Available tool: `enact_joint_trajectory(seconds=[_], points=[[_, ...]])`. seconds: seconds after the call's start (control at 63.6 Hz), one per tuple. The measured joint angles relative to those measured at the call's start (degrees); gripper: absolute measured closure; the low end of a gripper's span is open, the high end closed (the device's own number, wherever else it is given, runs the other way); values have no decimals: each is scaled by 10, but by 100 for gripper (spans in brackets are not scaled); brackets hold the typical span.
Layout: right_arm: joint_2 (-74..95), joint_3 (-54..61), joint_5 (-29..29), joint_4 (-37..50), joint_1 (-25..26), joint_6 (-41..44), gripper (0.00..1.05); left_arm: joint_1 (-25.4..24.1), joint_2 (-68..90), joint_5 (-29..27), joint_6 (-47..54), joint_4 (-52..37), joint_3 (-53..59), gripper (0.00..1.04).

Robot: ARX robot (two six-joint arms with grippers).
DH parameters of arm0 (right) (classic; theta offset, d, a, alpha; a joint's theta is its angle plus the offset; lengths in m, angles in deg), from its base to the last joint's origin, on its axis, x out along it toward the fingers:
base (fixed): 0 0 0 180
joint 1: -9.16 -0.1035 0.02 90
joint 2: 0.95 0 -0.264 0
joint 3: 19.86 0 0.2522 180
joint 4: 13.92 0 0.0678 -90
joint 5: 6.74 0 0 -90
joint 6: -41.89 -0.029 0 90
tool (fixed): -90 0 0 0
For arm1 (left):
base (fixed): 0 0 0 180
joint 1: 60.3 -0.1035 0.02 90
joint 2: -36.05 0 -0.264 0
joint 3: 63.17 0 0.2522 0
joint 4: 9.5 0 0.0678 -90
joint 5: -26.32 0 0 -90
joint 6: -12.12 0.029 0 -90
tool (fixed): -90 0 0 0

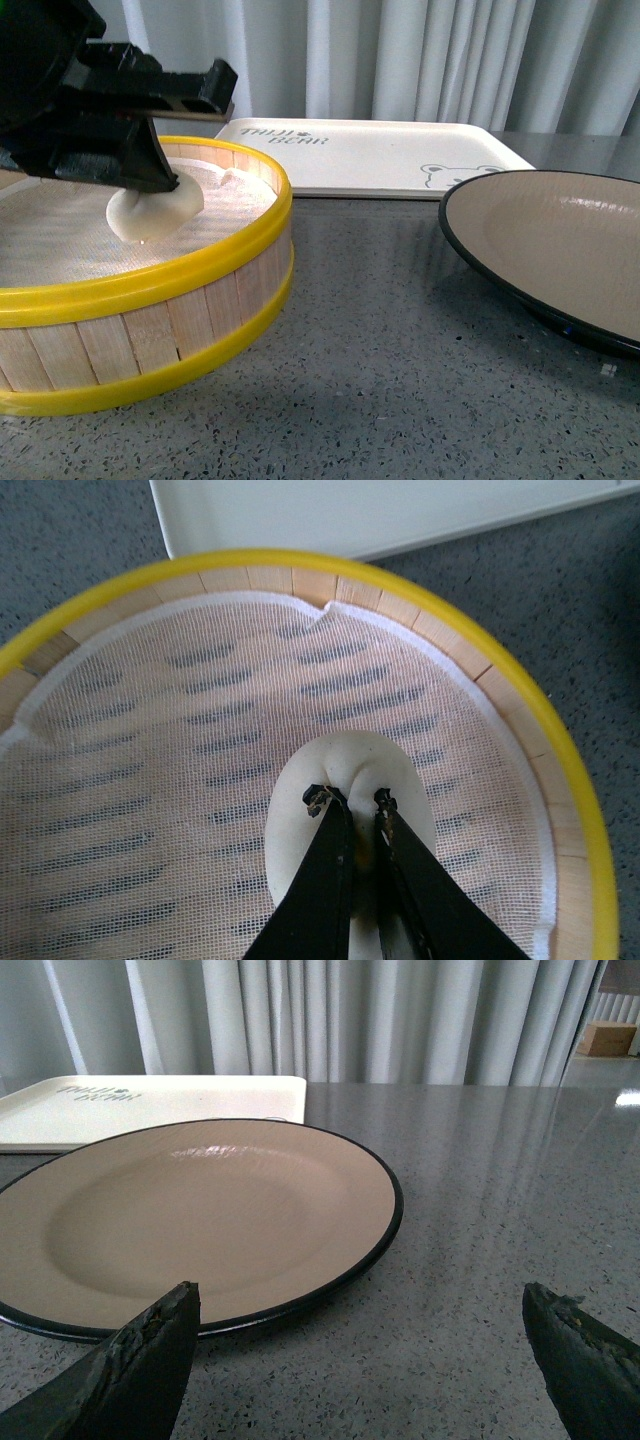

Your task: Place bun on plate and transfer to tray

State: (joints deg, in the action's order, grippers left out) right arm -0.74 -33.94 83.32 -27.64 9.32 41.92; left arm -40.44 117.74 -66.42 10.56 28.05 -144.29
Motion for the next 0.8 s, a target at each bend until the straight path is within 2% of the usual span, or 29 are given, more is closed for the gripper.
enact_joint_trajectory(seconds=[0.173,0.33,0.55,0.66,0.802], points=[[0,0,0,0,0,0,9,0,0,0,0,17,-54,101],[0,0,0,0,0,0,9,33,18,-14,0,28,-134,101],[0,0,0,0,0,0,9,147,99,-34,9,24,-251,101],[0,0,0,0,0,0,9,204,144,-44,20,14,-281,101],[0,0,0,0,0,0,9,254,192,-51,33,-1,-293,101]])
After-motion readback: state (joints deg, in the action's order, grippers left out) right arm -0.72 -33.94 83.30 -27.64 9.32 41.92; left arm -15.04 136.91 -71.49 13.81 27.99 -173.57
